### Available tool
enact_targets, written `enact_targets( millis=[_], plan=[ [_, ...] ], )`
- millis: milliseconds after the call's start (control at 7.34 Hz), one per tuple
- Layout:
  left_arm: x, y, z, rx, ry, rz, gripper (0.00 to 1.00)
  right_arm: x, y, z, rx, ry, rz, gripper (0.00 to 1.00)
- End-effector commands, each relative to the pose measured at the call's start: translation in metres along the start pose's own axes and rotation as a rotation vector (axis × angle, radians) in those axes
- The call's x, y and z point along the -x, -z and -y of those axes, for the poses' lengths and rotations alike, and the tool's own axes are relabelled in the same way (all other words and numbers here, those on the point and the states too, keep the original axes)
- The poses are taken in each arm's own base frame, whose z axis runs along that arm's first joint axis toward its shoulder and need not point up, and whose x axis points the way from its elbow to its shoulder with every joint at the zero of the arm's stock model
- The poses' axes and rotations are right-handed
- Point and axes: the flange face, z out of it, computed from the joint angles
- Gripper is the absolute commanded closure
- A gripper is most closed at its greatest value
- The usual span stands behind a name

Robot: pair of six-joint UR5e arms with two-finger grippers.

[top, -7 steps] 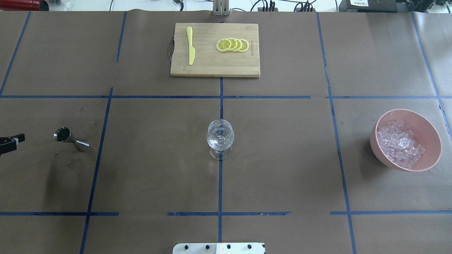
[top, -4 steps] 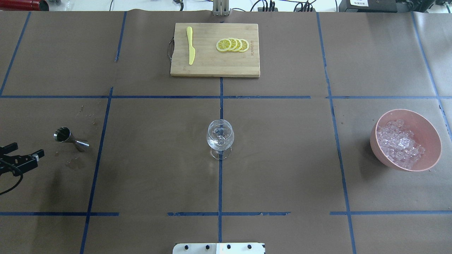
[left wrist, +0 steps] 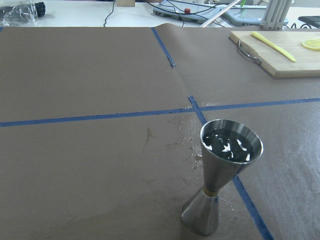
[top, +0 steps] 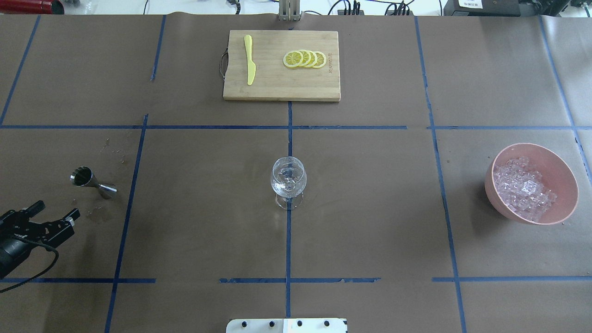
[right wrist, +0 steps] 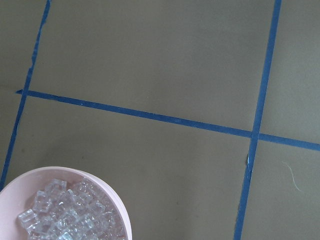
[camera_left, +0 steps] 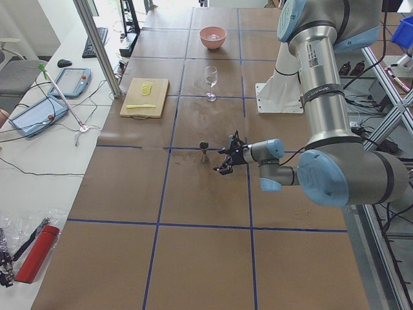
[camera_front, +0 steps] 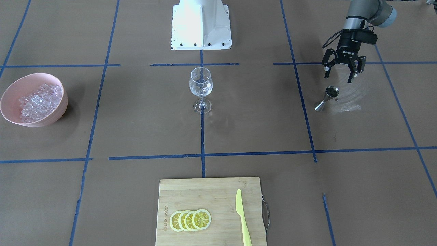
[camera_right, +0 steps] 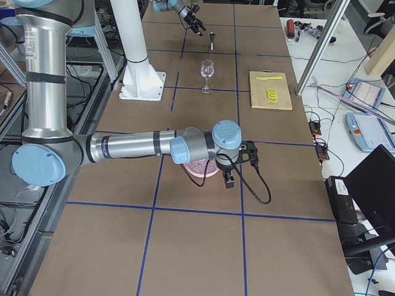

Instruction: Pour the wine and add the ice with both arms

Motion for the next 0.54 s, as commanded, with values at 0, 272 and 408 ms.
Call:
enact_targets(
  millis=[0,272,408],
  plan=[
    [-0.031,-0.020,-0.019,-0.088,-0.034,0.050,0.01,-0.002,-0.001,-0.001,0.003,-0.004,0.000,0.00],
    [-0.053,-0.039,-0.029,-0.157,-0.015,0.064,0.01,-0.003,-0.002,0.000,0.005,-0.006,-0.002,0.00],
    [-0.055,-0.042,-0.032,-0.165,-0.013,0.066,0.01,-0.004,-0.003,-0.001,0.007,-0.008,0.000,0.00]
  ],
)
